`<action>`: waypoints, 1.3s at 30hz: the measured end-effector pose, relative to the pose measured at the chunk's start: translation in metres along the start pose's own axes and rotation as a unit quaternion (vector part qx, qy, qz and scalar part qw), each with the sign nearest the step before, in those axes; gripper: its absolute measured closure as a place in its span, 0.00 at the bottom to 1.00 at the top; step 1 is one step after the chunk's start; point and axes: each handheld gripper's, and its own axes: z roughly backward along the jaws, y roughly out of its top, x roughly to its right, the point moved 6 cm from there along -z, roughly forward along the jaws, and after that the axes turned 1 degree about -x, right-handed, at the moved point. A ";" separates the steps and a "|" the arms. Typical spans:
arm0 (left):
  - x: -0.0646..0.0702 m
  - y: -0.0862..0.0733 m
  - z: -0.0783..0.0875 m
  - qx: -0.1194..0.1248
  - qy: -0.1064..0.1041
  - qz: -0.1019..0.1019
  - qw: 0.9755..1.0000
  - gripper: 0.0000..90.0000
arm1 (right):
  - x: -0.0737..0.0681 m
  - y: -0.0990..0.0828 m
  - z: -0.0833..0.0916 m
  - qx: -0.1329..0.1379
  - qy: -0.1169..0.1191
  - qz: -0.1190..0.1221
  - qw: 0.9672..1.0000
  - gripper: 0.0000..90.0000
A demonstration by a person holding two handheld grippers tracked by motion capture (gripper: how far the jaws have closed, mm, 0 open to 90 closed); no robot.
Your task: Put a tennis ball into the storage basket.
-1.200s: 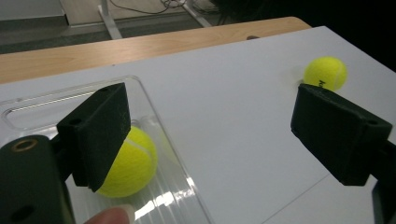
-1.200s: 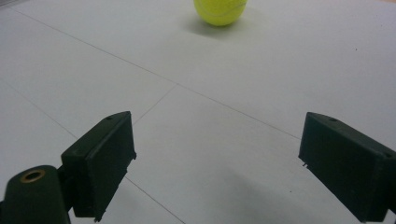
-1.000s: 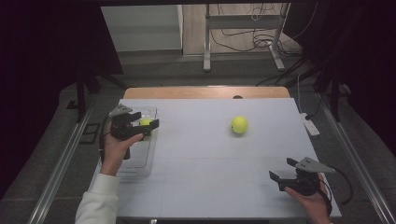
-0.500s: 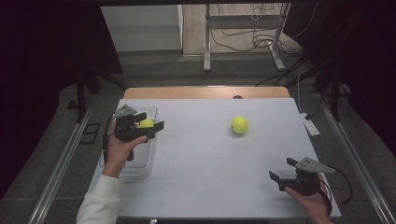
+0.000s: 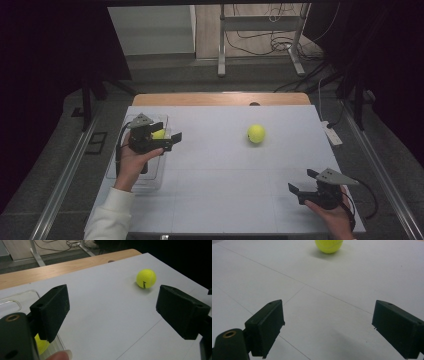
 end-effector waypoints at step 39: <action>0.033 -0.004 -0.035 -0.041 -0.026 -0.034 0.998 0.14 | 0.000 0.001 0.001 0.003 0.000 0.000 1.000 0.12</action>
